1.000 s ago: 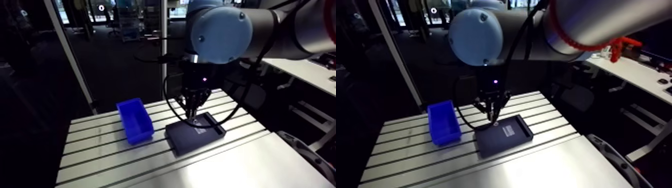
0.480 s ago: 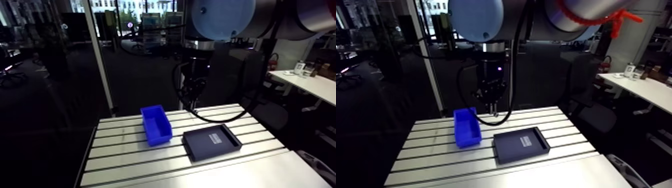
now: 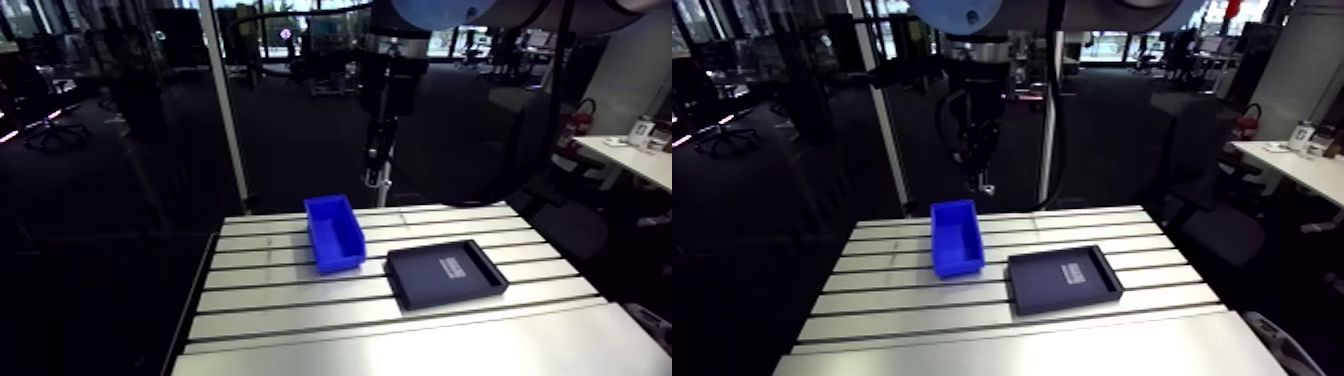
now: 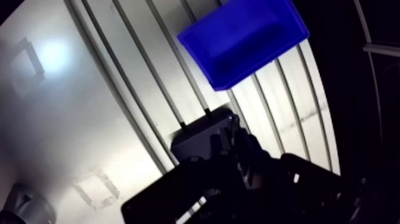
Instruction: Pick up the M10 bolt from the tray and put it into the blue bin.
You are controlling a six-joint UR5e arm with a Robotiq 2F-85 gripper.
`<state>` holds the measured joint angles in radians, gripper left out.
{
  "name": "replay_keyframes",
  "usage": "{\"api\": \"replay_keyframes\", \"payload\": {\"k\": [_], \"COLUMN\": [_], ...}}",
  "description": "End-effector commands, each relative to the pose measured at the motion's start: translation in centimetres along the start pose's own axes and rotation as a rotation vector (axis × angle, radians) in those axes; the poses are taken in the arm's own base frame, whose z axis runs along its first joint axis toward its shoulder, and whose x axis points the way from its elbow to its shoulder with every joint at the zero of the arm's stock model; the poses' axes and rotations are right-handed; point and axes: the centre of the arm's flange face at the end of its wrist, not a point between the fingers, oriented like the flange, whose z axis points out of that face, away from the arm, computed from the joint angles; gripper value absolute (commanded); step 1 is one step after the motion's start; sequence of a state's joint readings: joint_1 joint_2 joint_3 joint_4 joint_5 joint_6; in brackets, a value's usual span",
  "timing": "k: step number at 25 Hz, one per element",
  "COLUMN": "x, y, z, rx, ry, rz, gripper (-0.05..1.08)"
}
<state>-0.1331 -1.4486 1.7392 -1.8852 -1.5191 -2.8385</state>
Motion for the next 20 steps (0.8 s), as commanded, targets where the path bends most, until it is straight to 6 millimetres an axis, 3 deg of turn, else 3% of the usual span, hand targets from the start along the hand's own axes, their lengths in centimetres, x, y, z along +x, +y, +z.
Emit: {"api": "replay_keyframes", "payload": {"k": [1,8,20], "x": [2.9,5.6,6.9], "y": [0.2,1.2,4.3], "z": [1.3,2.6,7.4], "rx": [0.015,0.024,0.024], "ry": [-0.008,-0.008,-0.029], "rz": [-0.200,-0.361,-0.399], "gripper": [1.04,1.04,1.03]}}
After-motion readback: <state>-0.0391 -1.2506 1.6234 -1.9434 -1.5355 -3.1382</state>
